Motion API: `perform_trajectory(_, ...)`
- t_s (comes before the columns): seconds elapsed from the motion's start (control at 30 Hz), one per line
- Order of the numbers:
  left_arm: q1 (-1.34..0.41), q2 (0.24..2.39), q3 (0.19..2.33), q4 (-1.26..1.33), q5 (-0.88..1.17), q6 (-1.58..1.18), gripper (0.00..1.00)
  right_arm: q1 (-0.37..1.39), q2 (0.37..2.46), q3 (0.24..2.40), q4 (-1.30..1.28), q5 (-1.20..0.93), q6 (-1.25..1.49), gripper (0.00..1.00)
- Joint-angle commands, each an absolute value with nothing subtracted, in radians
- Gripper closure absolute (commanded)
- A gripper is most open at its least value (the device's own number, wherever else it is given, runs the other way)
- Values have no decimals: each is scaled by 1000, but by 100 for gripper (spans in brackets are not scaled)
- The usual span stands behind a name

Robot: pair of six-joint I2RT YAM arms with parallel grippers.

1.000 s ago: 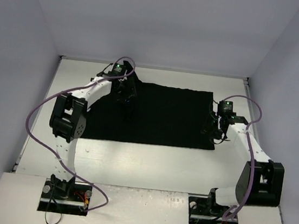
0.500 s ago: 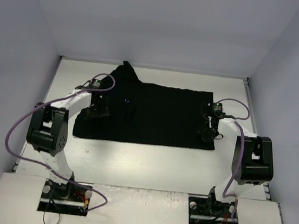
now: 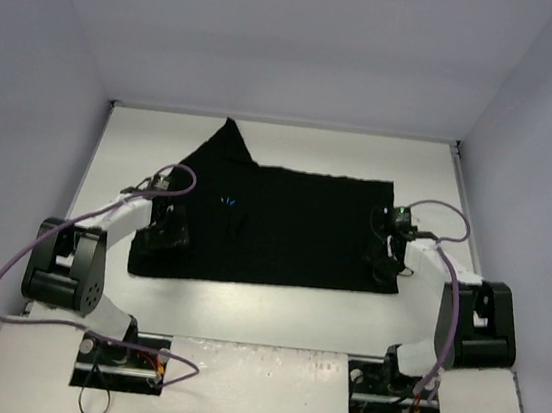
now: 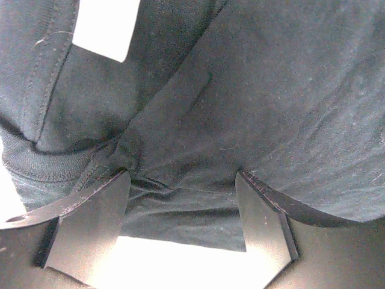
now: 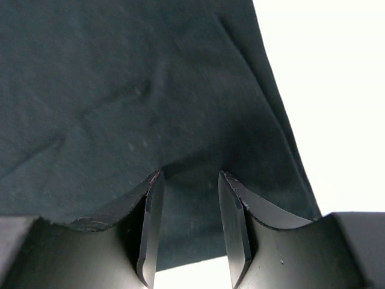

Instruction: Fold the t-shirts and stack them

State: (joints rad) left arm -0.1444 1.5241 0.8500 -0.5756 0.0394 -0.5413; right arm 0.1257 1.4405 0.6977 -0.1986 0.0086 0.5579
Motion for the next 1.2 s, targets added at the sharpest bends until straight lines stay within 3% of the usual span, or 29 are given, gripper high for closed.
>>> perform_trajectory(0.0, -138, 1415, 803, -775, 132, -596, 33, 187, 1298, 717, -474, 79, 661, 61)
perform_trajectory(0.13, -113, 1364, 978, -853, 124, -543, 33, 192, 1281, 910, -512, 153, 611, 61)
perform_trajectory(0.23, -106, 1420, 1196, -861, 121, -483, 33, 176, 1402, 1084, -510, 175, 538, 61)
perform_trajectory(0.4, -107, 1672, 1556, -856, 99, -366, 33, 156, 1679, 1398, -478, 156, 423, 65)
perform_trajectory(0.6, -105, 1982, 1824, -857, 17, -261, 33, 148, 1909, 1608, -413, 116, 341, 67)
perform_trajectory(0.9, -104, 2164, 1830, -828, -45, -324, 33, 149, 2054, 1570, -266, 84, 255, 67)
perform_trajectory(1.17, -95, 2071, 1497, -810, -71, -444, 34, 150, 1960, 1222, -159, 82, 303, 67)
